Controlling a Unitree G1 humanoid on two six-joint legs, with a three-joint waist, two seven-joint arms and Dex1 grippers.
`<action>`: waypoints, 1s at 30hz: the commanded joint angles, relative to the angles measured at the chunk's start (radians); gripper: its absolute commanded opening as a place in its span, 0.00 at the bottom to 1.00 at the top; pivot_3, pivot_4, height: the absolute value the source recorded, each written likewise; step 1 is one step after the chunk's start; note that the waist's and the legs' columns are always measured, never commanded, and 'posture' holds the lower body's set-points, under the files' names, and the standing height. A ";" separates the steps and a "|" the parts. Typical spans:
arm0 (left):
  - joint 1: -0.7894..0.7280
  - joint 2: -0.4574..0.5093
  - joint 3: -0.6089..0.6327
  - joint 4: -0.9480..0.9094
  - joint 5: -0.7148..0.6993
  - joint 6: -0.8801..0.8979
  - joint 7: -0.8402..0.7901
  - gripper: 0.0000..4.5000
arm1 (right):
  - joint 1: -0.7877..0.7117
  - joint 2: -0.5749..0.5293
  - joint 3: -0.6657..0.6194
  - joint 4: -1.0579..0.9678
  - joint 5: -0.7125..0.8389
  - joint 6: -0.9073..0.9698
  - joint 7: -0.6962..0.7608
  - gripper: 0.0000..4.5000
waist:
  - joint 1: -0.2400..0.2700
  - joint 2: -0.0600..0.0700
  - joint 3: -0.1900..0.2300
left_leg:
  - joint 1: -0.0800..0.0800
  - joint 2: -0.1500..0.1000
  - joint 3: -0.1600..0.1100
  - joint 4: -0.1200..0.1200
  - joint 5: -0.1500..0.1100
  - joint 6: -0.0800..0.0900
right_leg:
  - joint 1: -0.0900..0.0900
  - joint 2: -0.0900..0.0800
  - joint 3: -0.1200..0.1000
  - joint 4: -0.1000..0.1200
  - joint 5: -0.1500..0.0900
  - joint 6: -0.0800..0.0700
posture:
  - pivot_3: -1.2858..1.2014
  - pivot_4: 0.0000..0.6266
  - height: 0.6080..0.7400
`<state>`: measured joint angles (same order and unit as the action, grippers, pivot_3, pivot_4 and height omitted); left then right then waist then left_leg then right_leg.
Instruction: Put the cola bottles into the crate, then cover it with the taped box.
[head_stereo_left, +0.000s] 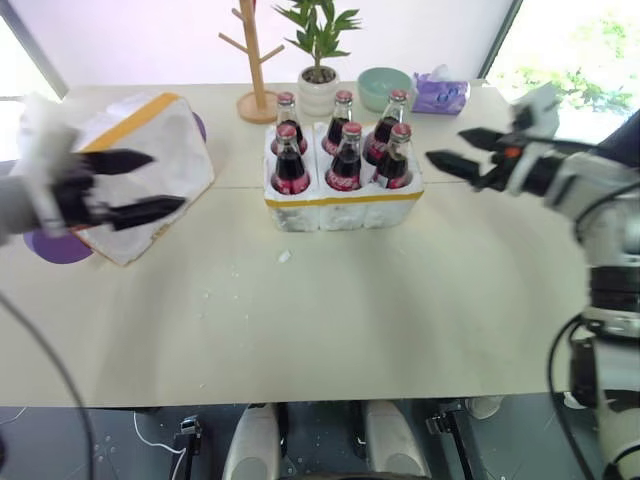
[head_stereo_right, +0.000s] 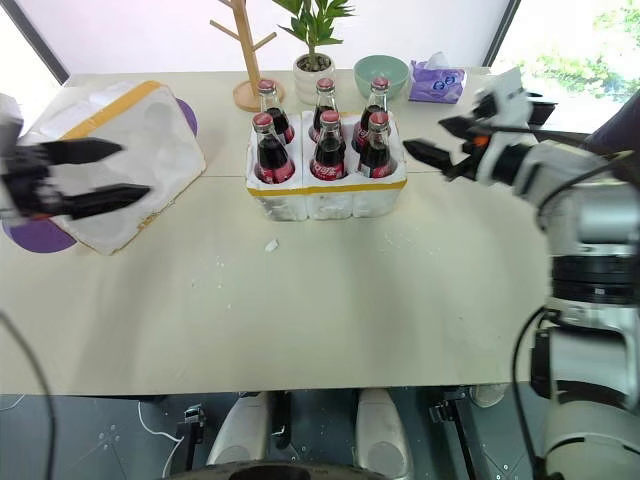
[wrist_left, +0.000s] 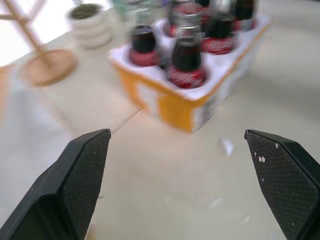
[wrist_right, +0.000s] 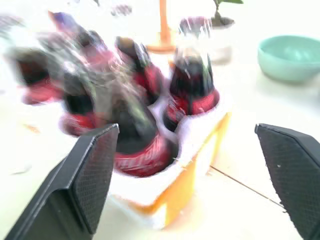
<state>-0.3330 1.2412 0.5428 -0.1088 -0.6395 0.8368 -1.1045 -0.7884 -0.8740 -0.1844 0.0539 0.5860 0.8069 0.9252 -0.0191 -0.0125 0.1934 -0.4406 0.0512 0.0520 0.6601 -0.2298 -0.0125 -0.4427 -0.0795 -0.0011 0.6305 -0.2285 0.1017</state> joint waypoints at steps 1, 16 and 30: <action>0.088 0.090 0.136 0.134 0.085 -0.066 -0.118 1.00 | -0.001 -0.074 -0.041 -0.124 0.094 0.053 0.104 0.99 | -0.002 0.000 0.000 | 0.001 0.000 0.000 0.000 0.000 0.000 | 0.000 0.000 0.000 0.000 0.000 -0.001 | 0.52 0.24 1.00; -0.276 0.154 -0.408 0.832 0.498 -0.534 -0.291 1.00 | -0.027 -0.147 -0.065 -0.326 0.249 0.136 0.161 0.99 | 0.014 -0.001 0.000 | -0.003 0.000 0.004 0.001 0.000 -0.001 | -0.004 -0.003 0.000 -0.001 -0.002 -0.005 | 0.52 0.24 1.00; -0.779 -0.054 -0.672 1.279 0.787 -0.725 -0.283 1.00 | 0.057 -0.167 -0.143 -0.436 0.333 0.174 0.070 0.99 | 0.011 -0.003 -0.001 | -0.003 0.000 0.004 0.004 0.000 0.000 | -0.002 -0.002 0.000 0.001 0.001 0.000 | 0.52 0.24 1.00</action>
<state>-1.0783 1.1796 -0.1366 1.1507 0.1371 0.1346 -1.3909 -0.7299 -1.0182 -0.2844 -0.3533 0.8975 0.9851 1.0057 -0.0082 -0.0156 0.1924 -0.4435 0.0516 0.0561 0.6640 -0.2299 -0.0128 -0.4447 -0.0818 -0.0012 0.6317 -0.2276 0.1019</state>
